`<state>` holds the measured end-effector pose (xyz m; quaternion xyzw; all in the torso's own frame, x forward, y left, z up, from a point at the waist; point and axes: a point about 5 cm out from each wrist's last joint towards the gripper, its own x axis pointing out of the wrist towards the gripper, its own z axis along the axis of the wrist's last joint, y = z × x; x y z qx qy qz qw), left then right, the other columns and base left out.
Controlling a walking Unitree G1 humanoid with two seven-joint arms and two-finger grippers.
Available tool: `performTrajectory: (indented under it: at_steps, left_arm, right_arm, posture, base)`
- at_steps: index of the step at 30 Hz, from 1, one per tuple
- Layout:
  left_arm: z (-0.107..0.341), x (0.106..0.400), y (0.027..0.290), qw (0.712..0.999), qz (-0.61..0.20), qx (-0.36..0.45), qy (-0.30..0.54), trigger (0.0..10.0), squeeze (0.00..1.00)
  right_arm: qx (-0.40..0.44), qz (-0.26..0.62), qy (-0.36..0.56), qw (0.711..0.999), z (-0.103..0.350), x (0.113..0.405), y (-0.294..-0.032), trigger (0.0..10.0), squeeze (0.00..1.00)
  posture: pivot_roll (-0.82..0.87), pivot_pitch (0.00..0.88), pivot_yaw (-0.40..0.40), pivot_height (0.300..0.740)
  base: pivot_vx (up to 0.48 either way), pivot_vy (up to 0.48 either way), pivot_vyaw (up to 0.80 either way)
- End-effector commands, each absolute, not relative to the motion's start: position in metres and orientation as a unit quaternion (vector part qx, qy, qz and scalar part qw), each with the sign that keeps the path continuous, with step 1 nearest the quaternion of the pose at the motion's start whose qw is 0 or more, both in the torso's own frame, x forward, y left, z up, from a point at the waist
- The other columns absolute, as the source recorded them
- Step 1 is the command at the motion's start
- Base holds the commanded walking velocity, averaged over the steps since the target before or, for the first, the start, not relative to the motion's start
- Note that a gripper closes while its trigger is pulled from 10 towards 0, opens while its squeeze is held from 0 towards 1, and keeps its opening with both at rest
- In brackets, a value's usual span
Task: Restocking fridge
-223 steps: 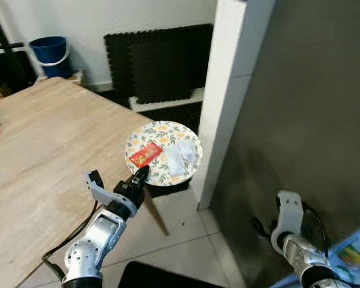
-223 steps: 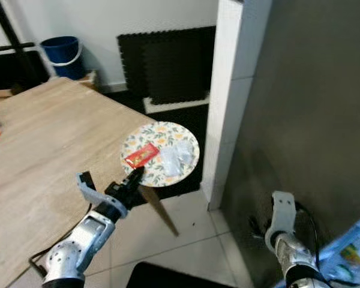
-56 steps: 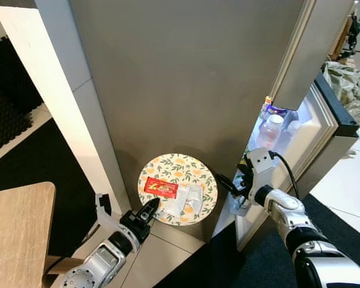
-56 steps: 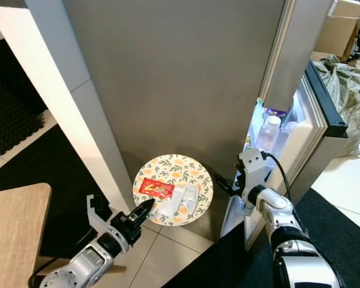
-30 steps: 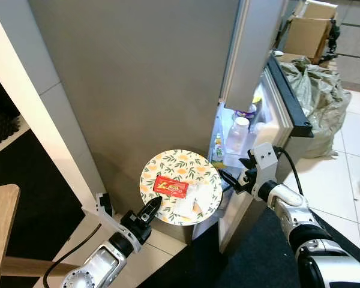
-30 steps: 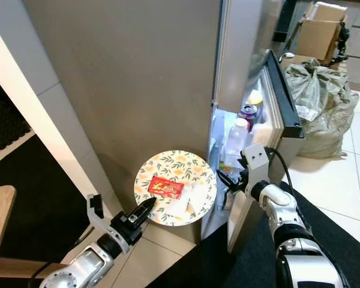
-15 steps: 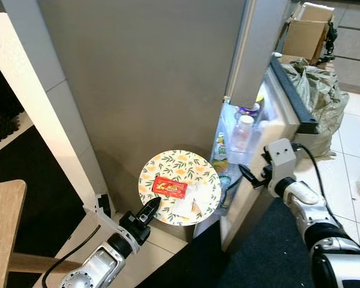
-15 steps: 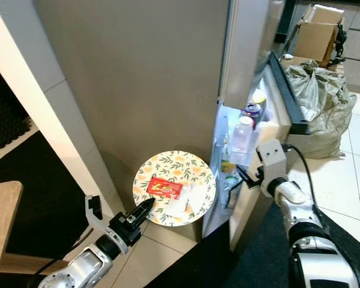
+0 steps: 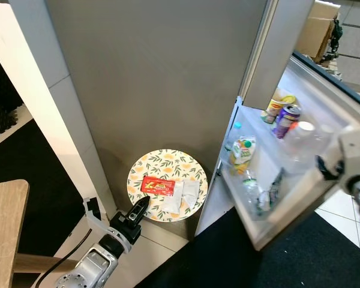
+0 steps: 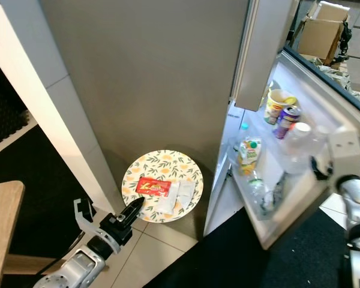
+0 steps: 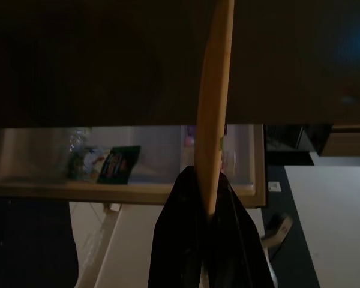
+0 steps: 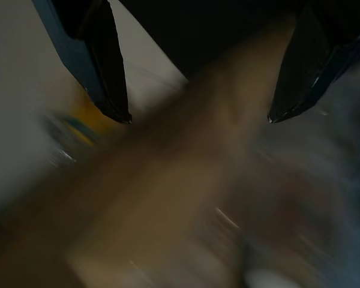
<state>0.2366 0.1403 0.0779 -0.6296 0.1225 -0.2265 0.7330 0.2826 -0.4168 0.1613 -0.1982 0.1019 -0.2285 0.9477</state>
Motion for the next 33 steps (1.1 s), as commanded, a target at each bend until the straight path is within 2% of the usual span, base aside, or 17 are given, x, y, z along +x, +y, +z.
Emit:
performTrajectory:
  at_steps: [1, 3, 6, 10, 13, 14, 18, 21, 25, 33]
  left_arm:
    - [0.076, 0.235, 0.148, 0.736, -0.224, -0.626, 0.123, 10.0, 0.0]
    - [0.075, 0.234, 0.148, 0.737, -0.224, -0.625, 0.125, 10.0, 0.0]
    - [0.075, 0.234, 0.148, 0.737, -0.226, -0.625, 0.126, 10.0, 0.0]
    - [0.075, 0.238, 0.149, 0.738, -0.229, -0.621, 0.127, 10.0, 0.0]
    - [0.075, 0.238, 0.149, 0.739, -0.23, -0.621, 0.126, 10.0, 0.0]
    - [0.075, 0.239, 0.149, 0.739, -0.23, -0.62, 0.125, 10.0, 0.0]
    - [0.074, 0.239, 0.148, 0.741, -0.23, -0.619, 0.125, 10.0, 0.0]
    - [0.072, 0.239, 0.146, 0.742, -0.229, -0.618, 0.125, 10.0, 0.0]
    - [0.07, 0.238, 0.146, 0.745, -0.229, -0.614, 0.125, 10.0, 0.0]
    - [0.065, 0.233, 0.144, 0.748, -0.235, -0.607, 0.128, 10.0, 0.0]
  right_arm:
    - [-0.192, -0.285, 0.12, 0.932, 0.159, 0.264, -0.435, 10.0, 0.0]
    - [-0.191, -0.321, 0.13, 0.918, 0.158, 0.249, -0.448, 10.0, 0.0]
    - [-0.187, -0.329, 0.138, 0.915, 0.154, 0.244, -0.45, 10.0, 0.0]
    - [-0.168, -0.296, 0.156, 0.927, 0.13, 0.253, -0.431, 10.0, 0.0]
    - [-0.163, -0.291, 0.159, 0.929, 0.126, 0.254, -0.428, 10.0, 0.0]
    - [-0.15, -0.266, 0.178, 0.935, 0.108, 0.257, -0.414, 10.0, 0.0]
    - [-0.13, -0.238, 0.202, 0.941, 0.085, 0.257, -0.397, 10.0, 0.0]
    - [-0.104, -0.196, 0.25, 0.942, 0.047, 0.25, -0.37, 10.0, 0.0]
    - [-0.081, -0.144, 0.323, 0.932, -0.003, 0.226, -0.334, 10.0, 0.0]
    - [-0.087, -0.083, 0.408, 0.905, -0.048, 0.187, -0.298, 10.0, 0.0]
  posture:
    - [-0.02, 0.134, -0.004, 0.74]
    - [-0.02, 0.136, -0.001, 0.74]
    - [-0.02, 0.136, -0.001, 0.74]
    - [-0.03, 0.13, 0.005, 0.74]
    - [-0.03, 0.13, 0.005, 0.74]
    - [-0.03, 0.128, 0.003, 0.74]
    - [-0.03, 0.127, 0.001, 0.74]
    - [-0.04, 0.126, 0.0, 0.74]
    - [-0.03, 0.123, 0.003, 0.74]
    - [-0.03, 0.118, 0.006, 0.74]
  base:
    - [0.0, 0.0, 0.0]
    - [0.0, 0.0, 0.0]
    - [0.0, 0.0, 0.0]
    - [0.0, 0.0, 0.0]
    - [0.0, 0.0, 0.0]
    - [0.0, 0.0, 0.0]
    - [0.0, 0.0, 0.0]
    - [0.0, 0.0, 0.0]
    - [0.0, 0.0, 0.0]
    - [0.0, -0.09, 0.0]
